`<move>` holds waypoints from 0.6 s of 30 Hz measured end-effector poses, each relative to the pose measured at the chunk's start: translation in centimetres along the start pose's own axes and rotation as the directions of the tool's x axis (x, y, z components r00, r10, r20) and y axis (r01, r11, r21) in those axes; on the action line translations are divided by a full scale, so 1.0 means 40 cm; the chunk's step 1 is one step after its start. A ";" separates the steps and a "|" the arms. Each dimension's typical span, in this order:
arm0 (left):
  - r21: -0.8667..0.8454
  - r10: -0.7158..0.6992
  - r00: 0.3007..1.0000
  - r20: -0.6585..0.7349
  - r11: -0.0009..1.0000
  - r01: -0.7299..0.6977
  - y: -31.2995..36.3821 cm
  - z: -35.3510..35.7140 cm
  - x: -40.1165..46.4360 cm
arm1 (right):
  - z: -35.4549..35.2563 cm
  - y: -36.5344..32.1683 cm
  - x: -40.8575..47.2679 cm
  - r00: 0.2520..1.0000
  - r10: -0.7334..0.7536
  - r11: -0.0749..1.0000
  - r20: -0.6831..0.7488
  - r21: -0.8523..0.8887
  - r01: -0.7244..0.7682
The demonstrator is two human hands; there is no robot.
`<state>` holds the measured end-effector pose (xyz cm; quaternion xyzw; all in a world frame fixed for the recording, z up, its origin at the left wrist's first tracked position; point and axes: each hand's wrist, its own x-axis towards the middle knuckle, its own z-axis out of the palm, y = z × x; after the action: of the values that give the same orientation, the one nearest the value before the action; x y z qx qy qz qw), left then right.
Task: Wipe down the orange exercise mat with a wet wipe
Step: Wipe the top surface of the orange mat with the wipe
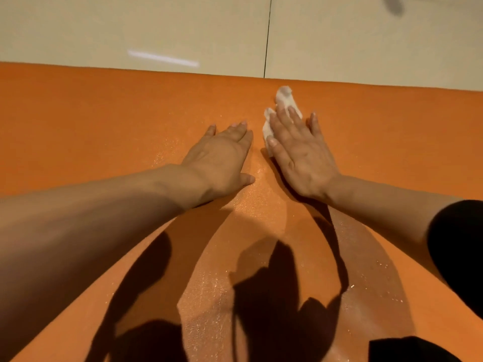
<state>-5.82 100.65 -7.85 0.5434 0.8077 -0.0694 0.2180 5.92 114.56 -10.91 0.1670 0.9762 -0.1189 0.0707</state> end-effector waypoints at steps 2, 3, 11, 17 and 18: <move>0.075 0.013 1.000 -0.020 0.997 -0.011 0.011 -0.006 0.007 | -0.006 -0.004 0.037 0.997 -0.068 0.997 0.037 -0.036 0.069; 0.105 0.015 1.000 -0.024 0.994 -0.012 0.016 -0.014 0.008 | -0.012 0.001 0.062 0.995 -0.087 0.994 0.046 -0.055 0.089; 0.256 -0.018 0.997 0.073 0.967 -0.002 0.051 -0.030 0.017 | -0.058 0.155 0.120 0.995 0.086 0.978 0.057 -0.193 -0.074; 0.261 -0.033 0.994 0.102 0.965 0.005 0.050 -0.020 0.034 | -0.052 0.192 0.078 0.942 0.335 0.931 -0.026 -0.144 -0.335; 0.260 -0.040 0.994 0.106 0.965 0.011 0.051 -0.018 0.037 | -0.046 0.162 0.089 0.934 0.357 0.926 -0.032 -0.117 -0.358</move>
<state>-4.65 102.96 -7.59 0.5521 0.7853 -0.2072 0.1886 4.64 122.07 -11.13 0.3379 0.9352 -0.0437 0.0965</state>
